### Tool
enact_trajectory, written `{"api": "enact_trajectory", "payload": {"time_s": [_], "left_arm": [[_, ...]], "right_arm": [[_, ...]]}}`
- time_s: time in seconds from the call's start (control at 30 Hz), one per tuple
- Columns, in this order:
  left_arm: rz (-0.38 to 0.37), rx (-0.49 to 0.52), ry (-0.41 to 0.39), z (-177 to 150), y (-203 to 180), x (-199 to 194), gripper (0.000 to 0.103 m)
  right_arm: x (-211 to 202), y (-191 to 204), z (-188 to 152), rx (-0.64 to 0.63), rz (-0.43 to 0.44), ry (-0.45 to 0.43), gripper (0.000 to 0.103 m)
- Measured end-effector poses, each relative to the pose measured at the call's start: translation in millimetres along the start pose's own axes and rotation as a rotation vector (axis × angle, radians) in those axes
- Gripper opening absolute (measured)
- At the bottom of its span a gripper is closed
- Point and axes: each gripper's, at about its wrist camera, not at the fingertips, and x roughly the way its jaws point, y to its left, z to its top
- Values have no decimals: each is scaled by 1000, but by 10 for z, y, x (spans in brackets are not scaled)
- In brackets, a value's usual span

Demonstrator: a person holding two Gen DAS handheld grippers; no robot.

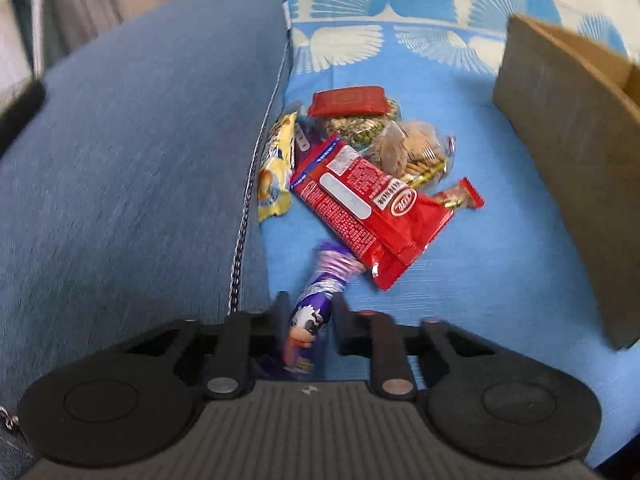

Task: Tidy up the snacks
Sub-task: 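Grasp the purple candy bar with the left tool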

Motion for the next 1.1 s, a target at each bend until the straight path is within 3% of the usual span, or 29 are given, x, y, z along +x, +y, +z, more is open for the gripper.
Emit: {"api": "enact_trajectory", "payload": {"time_s": [0.23, 0.47, 0.6, 0.73, 0.93, 1.1], "left_arm": [[-135, -152, 35, -118, 132, -179, 15], [-181, -154, 92, -88, 84, -19, 17], [-216, -165, 103, -88, 115, 28, 18], [-215, -162, 91, -97, 116, 6, 16], [-218, -162, 69, -103, 130, -14, 16], [-226, -159, 53, -116, 140, -41, 16]], "right_arm": [[-11, 10, -41, -9, -9, 10, 50], [49, 82, -98, -42, 17, 40, 50], [98, 159, -141, -73, 45, 60, 37], [158, 237, -119, -84, 70, 73, 37], [560, 370, 38, -79, 90, 121, 37], [1154, 386, 77, 9, 56, 223, 40]]}}
